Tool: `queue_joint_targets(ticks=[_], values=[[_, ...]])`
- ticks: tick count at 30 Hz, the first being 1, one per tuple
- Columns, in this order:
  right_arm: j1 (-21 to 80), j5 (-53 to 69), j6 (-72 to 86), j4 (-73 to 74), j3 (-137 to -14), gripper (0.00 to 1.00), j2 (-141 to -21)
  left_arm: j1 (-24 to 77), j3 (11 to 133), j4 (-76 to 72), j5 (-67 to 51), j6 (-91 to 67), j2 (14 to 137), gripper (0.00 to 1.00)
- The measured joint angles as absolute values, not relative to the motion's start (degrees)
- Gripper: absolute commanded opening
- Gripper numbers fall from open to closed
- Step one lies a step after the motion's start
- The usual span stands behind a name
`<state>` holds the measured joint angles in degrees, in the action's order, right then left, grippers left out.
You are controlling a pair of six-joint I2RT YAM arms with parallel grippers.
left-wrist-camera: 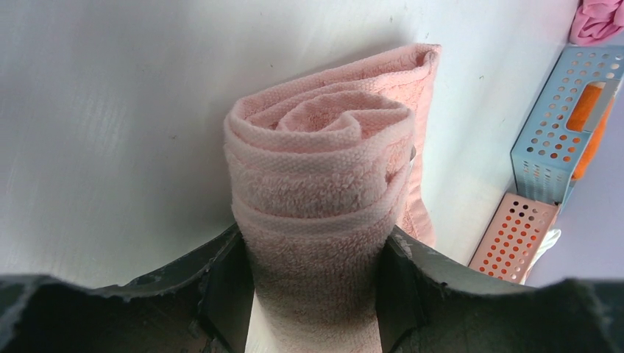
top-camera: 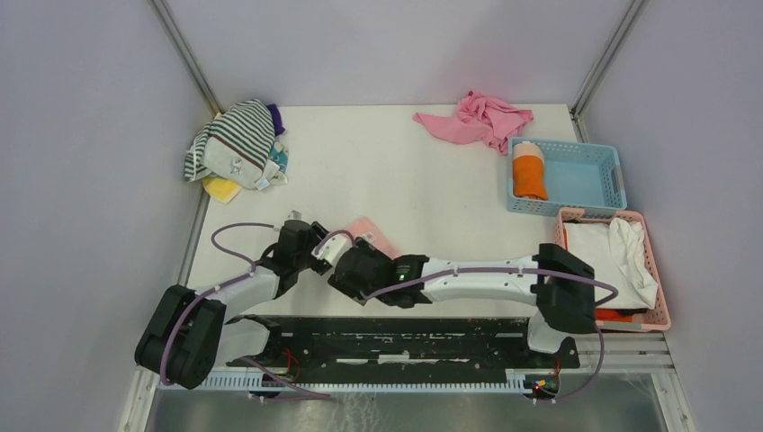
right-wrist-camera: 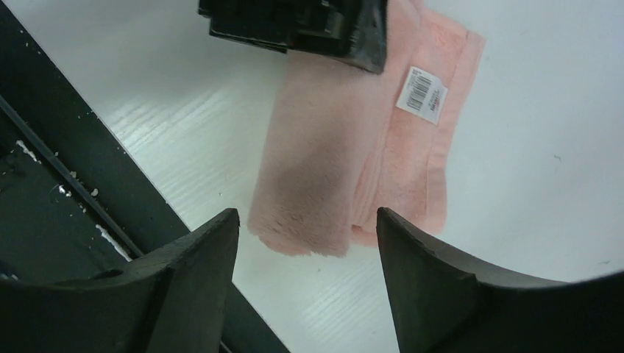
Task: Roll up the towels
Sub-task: Roll the towel at the center of the board.
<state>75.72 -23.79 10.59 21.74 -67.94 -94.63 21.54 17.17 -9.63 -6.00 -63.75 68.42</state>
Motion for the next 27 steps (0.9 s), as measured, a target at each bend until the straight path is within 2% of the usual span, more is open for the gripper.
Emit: queue_joint_targets(ticks=[6,8,12,15,17,23,27], values=[[79.90,-29.58,7.51,22.02,-72.66,0.76,-105.49,21.56,17.08,-9.54,-5.93,-63.75,68.27,0.60],[80.18,-31.51,6.87,22.41,-73.17,0.73,-108.22,21.56,16.99,-9.56,-5.93,-63.75,68.18,0.61],[80.23,-34.87,5.98,22.57,-73.34,0.56,-110.52,21.56,16.58,-10.15,-5.98,-63.77,67.99,0.61],[80.18,-35.70,5.89,22.52,-73.34,0.29,-110.52,21.56,16.40,-10.57,-6.11,-63.77,67.99,0.64],[79.90,-34.79,5.91,21.67,-72.64,0.17,-110.24,21.56,16.25,-10.72,-6.22,-63.77,67.77,0.68],[74.78,-22.13,5.34,15.53,-64.93,0.08,-102.85,21.37,16.12,-7.01,-6.11,-63.66,63.86,0.81],[69.08,-8.14,6.00,10.46,-59.94,0.07,-98.52,20.05,16.19,-1.50,-6.07,-63.18,59.20,0.89]])
